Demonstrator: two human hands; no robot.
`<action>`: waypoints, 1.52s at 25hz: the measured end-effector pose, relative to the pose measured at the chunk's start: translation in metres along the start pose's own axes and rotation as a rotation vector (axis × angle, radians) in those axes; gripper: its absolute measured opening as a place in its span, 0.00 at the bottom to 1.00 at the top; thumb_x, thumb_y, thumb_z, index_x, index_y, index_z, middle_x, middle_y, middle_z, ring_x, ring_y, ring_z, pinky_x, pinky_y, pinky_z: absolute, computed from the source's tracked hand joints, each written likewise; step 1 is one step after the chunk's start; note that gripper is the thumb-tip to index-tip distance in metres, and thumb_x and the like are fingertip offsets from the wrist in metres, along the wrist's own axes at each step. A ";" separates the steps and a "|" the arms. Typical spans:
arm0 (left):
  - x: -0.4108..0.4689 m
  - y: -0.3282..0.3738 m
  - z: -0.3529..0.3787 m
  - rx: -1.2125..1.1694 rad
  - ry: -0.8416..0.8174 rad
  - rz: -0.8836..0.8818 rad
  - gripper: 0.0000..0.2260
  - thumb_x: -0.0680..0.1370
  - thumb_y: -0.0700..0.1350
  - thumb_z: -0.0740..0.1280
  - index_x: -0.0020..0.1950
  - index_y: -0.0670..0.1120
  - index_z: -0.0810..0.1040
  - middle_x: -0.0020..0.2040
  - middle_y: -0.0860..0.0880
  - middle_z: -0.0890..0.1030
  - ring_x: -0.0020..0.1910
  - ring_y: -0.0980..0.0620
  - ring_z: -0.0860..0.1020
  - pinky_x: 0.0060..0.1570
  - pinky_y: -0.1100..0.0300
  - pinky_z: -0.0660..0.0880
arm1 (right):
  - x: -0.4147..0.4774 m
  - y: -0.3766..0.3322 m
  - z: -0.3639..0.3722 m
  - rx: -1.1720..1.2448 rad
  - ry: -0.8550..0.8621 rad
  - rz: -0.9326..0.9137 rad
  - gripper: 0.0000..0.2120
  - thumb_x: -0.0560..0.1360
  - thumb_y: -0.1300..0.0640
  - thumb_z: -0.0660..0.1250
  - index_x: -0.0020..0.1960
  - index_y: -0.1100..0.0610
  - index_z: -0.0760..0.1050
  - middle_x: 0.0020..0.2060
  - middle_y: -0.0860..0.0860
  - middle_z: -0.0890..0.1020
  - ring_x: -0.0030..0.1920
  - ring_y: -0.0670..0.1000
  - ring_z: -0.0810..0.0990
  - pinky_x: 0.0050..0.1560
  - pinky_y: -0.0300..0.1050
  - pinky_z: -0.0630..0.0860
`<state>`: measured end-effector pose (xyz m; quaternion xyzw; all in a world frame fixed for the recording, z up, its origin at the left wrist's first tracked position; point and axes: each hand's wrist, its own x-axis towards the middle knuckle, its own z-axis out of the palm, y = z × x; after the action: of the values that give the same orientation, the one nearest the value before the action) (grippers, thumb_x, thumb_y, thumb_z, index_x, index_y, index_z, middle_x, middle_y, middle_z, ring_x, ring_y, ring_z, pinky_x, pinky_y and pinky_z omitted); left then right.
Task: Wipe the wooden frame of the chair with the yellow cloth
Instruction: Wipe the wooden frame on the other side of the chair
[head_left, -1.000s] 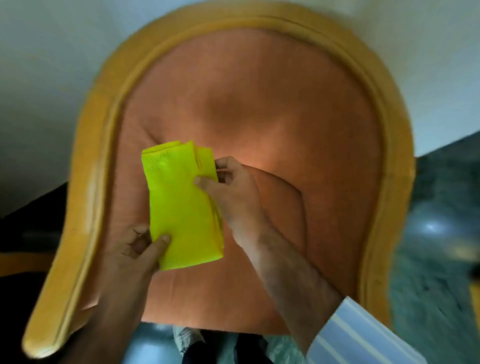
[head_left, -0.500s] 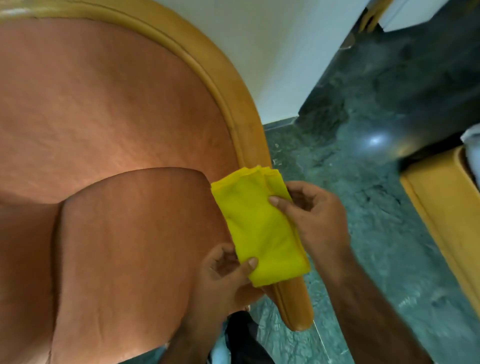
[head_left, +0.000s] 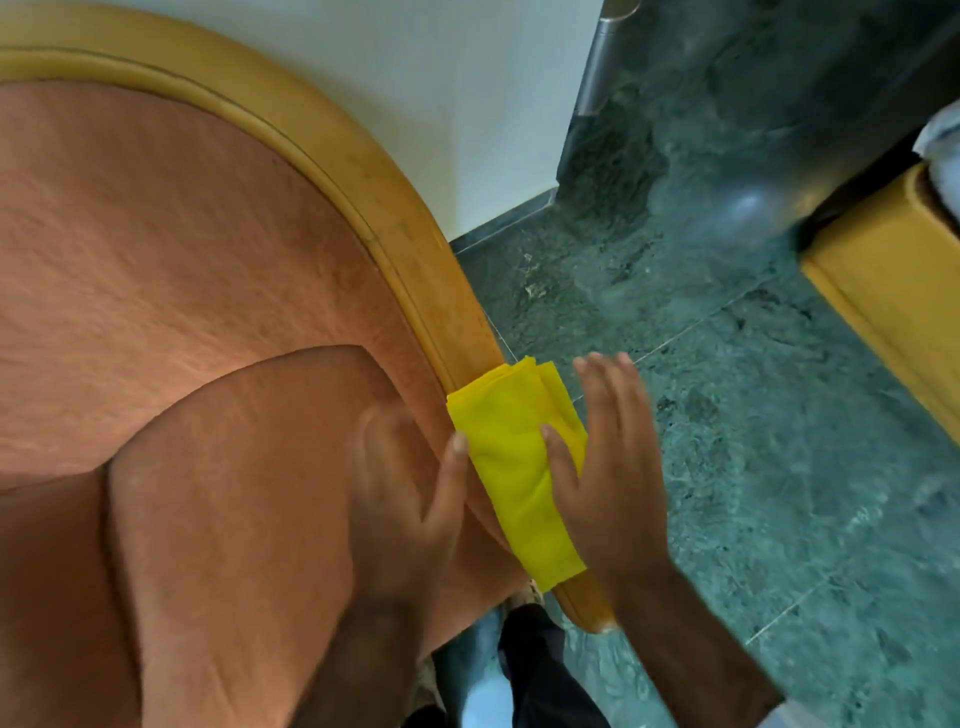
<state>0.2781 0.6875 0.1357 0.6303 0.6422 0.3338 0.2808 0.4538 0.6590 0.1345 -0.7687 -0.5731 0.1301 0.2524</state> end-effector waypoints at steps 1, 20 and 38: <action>0.026 0.002 -0.002 0.058 0.007 0.188 0.20 0.82 0.57 0.64 0.70 0.48 0.73 0.71 0.46 0.75 0.73 0.46 0.72 0.74 0.46 0.68 | -0.015 -0.003 0.003 -0.072 0.001 -0.120 0.28 0.84 0.51 0.63 0.80 0.57 0.61 0.81 0.56 0.65 0.83 0.57 0.58 0.81 0.57 0.60; 0.201 0.010 -0.010 0.873 -0.376 0.983 0.38 0.82 0.67 0.36 0.83 0.43 0.55 0.85 0.46 0.55 0.84 0.45 0.51 0.81 0.36 0.49 | -0.016 -0.038 0.037 -0.202 -0.316 -0.186 0.39 0.81 0.35 0.58 0.82 0.59 0.58 0.84 0.54 0.57 0.84 0.54 0.52 0.82 0.56 0.62; 0.202 0.009 -0.010 0.878 -0.353 0.999 0.38 0.83 0.68 0.40 0.83 0.42 0.55 0.84 0.46 0.57 0.84 0.45 0.52 0.81 0.36 0.51 | -0.096 0.005 0.013 -0.321 -0.225 -0.309 0.31 0.84 0.40 0.57 0.74 0.62 0.72 0.78 0.56 0.69 0.77 0.60 0.71 0.71 0.57 0.73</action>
<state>0.2663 0.8875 0.1611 0.9511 0.2951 0.0244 -0.0879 0.4214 0.5701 0.1120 -0.6828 -0.7217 0.0820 0.0787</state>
